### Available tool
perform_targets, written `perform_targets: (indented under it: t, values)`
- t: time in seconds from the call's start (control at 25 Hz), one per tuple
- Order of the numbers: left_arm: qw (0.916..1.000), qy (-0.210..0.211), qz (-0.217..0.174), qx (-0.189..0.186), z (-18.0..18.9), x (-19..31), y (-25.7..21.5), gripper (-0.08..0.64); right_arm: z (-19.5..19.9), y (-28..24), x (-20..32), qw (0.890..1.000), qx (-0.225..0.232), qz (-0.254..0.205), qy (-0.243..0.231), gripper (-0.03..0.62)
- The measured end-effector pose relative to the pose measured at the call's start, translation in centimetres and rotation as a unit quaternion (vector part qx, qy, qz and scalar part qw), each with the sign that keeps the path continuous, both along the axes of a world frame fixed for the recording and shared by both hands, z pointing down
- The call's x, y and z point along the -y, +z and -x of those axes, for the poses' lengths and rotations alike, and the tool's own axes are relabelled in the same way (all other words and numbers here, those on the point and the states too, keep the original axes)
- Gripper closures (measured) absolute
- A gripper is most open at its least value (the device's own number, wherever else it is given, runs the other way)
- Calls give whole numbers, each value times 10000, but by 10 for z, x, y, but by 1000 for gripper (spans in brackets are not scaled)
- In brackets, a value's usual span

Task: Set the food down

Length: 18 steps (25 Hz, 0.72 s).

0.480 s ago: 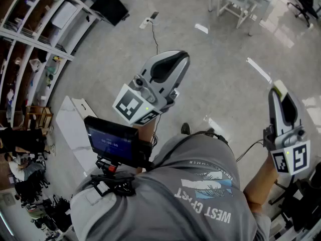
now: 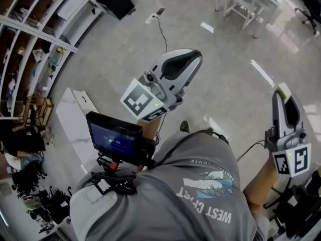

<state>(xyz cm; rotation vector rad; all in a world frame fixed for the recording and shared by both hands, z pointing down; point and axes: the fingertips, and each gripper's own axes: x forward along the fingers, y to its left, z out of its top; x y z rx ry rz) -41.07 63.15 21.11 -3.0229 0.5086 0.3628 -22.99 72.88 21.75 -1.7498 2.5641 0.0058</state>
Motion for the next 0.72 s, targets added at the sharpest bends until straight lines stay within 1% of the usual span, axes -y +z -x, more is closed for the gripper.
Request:
perform_targets:
  t: [0.2,0.44,0.56,0.72]
  values:
    - [10000,-6,14,52,-5,0,1,548,-6,-1,1,9999,123,8,24,491]
    - [10000,0,-11,68,-17,1,1,548,-16,-2,0,9999,134,-8,-12,491]
    - [10000,-7,-13,47,-29,-5,7,548,-29,-1,-8,9999,165,-42,-32,491]
    - [9999,-87,108,-82,-42,-13,12,548,-45,3,-17,9998,194,-56,-69,491]
